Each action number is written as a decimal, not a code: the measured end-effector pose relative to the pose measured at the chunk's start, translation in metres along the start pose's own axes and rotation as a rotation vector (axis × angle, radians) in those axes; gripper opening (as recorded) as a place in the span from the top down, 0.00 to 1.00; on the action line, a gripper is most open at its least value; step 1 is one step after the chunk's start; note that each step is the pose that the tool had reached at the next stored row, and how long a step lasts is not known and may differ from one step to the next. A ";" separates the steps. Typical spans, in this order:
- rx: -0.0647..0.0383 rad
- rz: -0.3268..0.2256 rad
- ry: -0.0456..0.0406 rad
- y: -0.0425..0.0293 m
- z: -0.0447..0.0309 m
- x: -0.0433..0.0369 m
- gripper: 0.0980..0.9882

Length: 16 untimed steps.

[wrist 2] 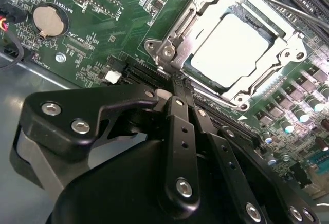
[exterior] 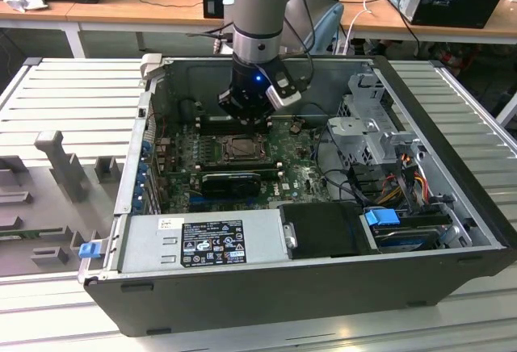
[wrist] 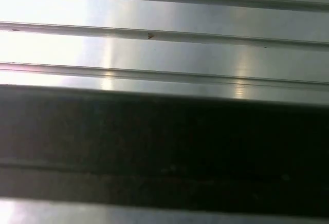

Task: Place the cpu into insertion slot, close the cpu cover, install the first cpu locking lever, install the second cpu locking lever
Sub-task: 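Install the first cpu locking lever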

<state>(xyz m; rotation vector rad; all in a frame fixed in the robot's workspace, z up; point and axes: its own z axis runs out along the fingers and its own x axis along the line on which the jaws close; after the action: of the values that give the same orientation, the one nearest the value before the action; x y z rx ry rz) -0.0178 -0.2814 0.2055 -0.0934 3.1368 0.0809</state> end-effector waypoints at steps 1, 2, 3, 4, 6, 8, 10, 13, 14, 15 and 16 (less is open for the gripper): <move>0.003 0.000 0.0002 0.0000 0.0004 0.0000 0.99; 0.005 0.000 0.0004 -0.0001 0.0009 -0.0001 0.99; 0.008 -0.001 0.0007 -0.0001 0.0013 -0.0001 0.99; 0.013 -0.001 0.0009 -0.0001 0.0026 -0.0004 0.99; 0.015 -0.003 0.0012 -0.0001 0.0038 -0.0005 0.99; 0.013 -0.004 0.0010 -0.0001 0.0039 -0.0006 0.99; 0.011 -0.004 0.0008 0.0000 0.0039 -0.0006 0.99; 0.011 -0.005 0.0007 0.0006 0.0019 -0.0008 0.99; 0.011 -0.005 0.0009 0.0011 -0.0003 -0.0007 0.99; 0.011 -0.005 0.0008 0.0023 -0.0031 -0.0008 0.99; 0.012 -0.005 0.0010 0.0039 -0.0087 -0.0009 0.99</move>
<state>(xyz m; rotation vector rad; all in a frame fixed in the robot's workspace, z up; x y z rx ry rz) -0.0171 -0.2779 0.2144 -0.1011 3.1375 0.0625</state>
